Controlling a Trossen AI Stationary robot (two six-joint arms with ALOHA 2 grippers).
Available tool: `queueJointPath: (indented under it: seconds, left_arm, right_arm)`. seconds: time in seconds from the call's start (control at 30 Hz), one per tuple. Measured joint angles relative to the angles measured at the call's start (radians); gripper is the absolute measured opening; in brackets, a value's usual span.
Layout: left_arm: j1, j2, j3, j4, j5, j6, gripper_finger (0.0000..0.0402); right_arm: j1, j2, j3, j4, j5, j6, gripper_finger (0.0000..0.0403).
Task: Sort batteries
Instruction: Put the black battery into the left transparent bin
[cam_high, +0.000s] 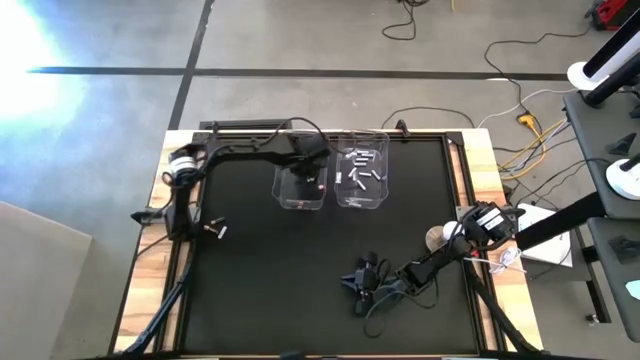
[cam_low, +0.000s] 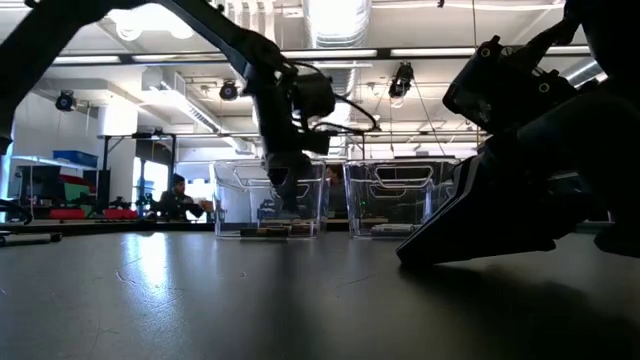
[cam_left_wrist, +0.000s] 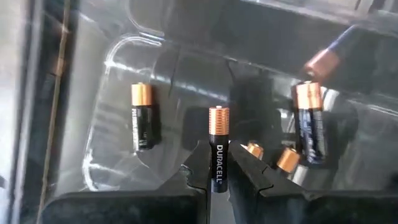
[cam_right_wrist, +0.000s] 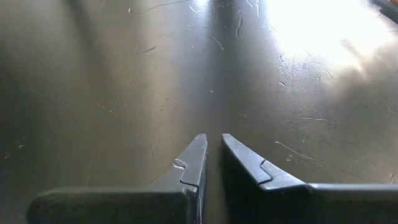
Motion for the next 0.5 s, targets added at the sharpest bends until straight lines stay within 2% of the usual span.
queueJointPath:
  seconds: [0.3, 0.5]
  left_arm:
    - [0.024, 0.086, 0.146, -0.09, 0.054, -0.001, 0.0014]
    - [0.054, 0.088, 0.135, -0.129, 0.055, -0.004, 0.0014]
  right_arm:
    - [0.0, 0.001, -0.002, 0.0, -0.004, 0.0, 0.0038]
    - [0.001, 0.0, -0.002, 0.0, -0.006, 0.0, 0.0038]
